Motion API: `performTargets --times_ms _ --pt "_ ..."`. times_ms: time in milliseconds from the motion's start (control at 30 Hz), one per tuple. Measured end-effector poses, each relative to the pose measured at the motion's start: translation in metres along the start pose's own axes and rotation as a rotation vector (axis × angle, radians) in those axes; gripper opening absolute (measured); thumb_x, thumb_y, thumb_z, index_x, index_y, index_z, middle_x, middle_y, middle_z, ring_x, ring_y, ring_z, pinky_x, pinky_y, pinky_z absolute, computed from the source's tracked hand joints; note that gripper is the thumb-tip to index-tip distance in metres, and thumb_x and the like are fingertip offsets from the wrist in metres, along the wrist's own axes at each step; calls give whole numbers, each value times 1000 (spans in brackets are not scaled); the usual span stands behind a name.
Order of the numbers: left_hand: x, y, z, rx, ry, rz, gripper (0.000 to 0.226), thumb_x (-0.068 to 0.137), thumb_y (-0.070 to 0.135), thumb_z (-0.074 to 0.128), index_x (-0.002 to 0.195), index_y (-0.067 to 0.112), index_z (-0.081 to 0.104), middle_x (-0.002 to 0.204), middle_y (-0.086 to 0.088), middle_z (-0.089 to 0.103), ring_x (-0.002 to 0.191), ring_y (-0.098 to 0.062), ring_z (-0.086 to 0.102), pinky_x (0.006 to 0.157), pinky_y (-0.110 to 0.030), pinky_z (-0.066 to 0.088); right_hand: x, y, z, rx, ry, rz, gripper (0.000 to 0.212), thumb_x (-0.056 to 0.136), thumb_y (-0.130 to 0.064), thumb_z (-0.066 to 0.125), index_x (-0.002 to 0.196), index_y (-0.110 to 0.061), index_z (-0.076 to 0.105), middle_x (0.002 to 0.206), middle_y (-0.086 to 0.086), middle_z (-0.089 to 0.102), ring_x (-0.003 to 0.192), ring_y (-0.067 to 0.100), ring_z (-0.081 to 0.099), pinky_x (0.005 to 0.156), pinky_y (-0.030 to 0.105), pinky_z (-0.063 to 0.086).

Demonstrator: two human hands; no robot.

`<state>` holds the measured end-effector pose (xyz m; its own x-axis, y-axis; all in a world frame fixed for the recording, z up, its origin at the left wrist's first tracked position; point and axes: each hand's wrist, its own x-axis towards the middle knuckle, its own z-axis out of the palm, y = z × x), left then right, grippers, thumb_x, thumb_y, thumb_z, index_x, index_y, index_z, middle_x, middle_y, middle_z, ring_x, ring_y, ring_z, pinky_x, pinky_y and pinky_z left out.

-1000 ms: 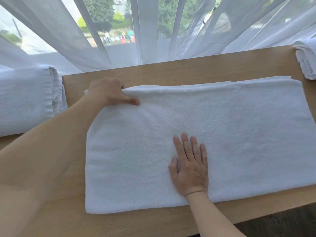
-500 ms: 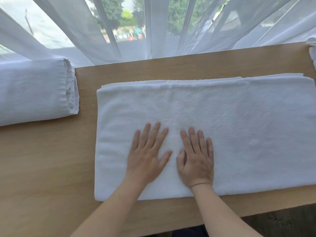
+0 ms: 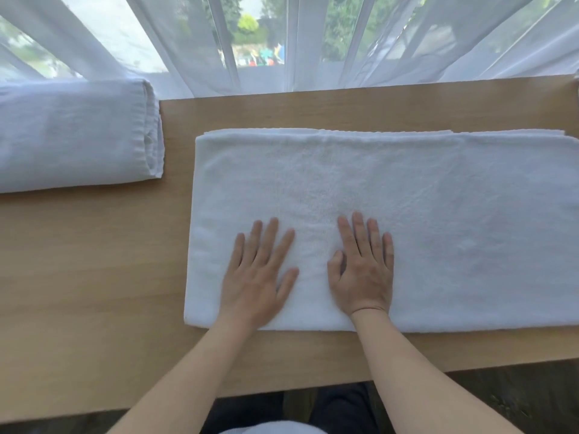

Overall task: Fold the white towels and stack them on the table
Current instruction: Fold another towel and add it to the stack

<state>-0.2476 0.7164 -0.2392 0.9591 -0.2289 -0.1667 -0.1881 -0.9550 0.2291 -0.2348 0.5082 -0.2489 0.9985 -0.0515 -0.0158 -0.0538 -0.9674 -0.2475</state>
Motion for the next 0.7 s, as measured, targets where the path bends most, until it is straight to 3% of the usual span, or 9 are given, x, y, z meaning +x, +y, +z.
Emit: performTargets --times_ms 167,300,467,700 --pt "-49 -50 -3 -15 -20 -296 69 99 63 17 160 38 -4 168 10 -14 155 -19 -12 125 -43 0 -1 -2 -6 12 -25 4 63 96 -36 32 158 -27 27 165 -1 23 153 23 15 125 47 8" --pt "-48 -43 -4 10 -27 -327 69 99 60 10 159 34 -13 166 3 -23 153 -21 -22 125 -44 -8 1 -1 -11 27 -87 -8 64 96 -40 25 159 -30 21 166 -3 16 154 20 9 125 44 1" --pt "-30 17 6 -28 -43 -131 77 100 60 11 160 17 -11 166 -7 -21 152 -23 -23 125 -42 -9 -5 7 -18 67 -119 -42 62 101 -35 33 159 -17 20 167 4 12 155 20 6 125 43 0" --pt "37 133 27 11 -10 70 76 102 57 15 160 9 4 169 -9 -5 155 -28 -10 125 -45 -3 -9 97 -38 -4 -151 34 62 102 -43 20 161 -25 9 168 2 1 154 17 -2 125 43 0"
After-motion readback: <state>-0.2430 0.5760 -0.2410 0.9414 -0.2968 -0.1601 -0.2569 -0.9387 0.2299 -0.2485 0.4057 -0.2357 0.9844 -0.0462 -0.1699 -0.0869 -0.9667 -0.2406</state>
